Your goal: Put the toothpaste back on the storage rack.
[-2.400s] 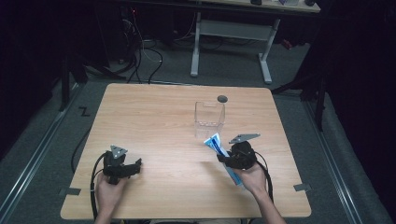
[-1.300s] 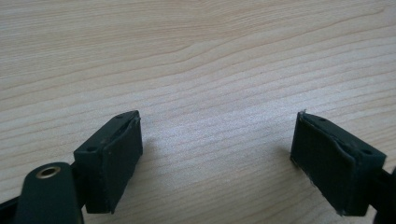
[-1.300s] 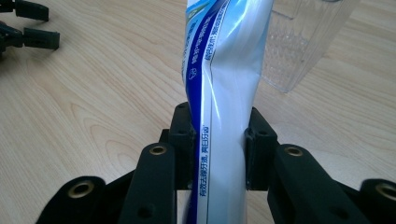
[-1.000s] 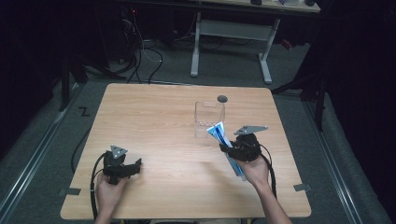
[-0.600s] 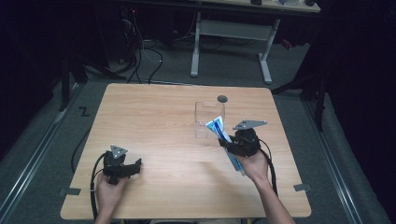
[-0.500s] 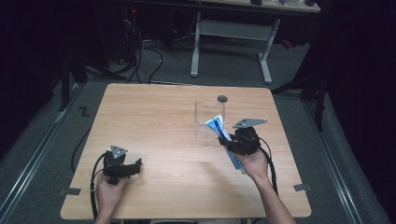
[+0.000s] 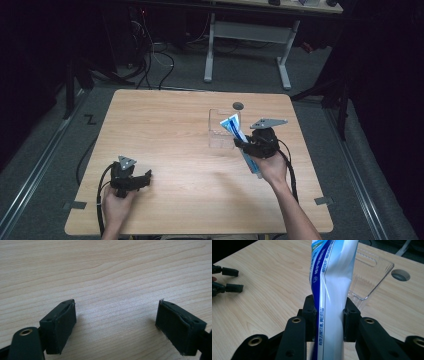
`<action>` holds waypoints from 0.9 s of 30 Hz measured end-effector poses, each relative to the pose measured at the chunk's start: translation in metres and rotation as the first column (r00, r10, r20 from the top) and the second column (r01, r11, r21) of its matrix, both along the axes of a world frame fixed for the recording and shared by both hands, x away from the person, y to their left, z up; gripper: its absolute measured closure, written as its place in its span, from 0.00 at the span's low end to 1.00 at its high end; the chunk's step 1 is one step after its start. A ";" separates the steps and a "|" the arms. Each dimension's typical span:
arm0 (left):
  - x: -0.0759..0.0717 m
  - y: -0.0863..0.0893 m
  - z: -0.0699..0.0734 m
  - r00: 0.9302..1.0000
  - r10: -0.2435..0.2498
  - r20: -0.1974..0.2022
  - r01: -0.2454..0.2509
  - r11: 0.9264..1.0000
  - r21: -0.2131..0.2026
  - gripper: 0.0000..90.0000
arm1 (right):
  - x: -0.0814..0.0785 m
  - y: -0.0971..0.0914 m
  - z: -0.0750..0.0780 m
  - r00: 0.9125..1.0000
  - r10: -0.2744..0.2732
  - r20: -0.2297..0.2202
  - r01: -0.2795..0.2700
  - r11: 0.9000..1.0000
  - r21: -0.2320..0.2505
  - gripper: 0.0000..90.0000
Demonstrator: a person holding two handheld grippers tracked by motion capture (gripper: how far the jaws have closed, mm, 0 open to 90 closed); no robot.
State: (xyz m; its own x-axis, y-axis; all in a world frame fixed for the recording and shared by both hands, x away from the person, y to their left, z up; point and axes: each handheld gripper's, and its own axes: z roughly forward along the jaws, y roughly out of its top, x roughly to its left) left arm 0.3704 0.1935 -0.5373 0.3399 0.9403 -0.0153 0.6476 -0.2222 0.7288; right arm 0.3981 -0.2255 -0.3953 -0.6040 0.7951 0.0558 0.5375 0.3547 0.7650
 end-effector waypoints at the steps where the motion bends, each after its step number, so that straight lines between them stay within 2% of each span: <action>1: 0.000 0.000 0.000 1.000 0.000 0.000 0.000 1.000 0.000 0.19 | 0.001 0.000 0.002 1.000 0.001 0.006 -0.001 1.000 -0.002 0.78; 13: 0.000 0.000 0.000 1.000 0.001 0.001 -0.001 1.000 0.000 0.19 | 0.011 0.009 0.007 1.000 0.009 0.015 -0.009 1.000 -0.025 0.78; 27: 0.000 0.000 0.000 1.000 0.000 0.000 0.000 1.000 0.000 0.19 | 0.025 0.013 0.016 1.000 0.003 0.026 -0.003 1.000 -0.026 0.78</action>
State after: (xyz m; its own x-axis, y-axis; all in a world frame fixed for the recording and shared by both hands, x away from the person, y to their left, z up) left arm 0.3705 0.1935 -0.5373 0.3397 0.9404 -0.0157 0.6477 -0.2217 0.7289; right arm 0.4233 -0.2122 -0.3789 -0.6074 0.7941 0.0195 0.5164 0.3761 0.7694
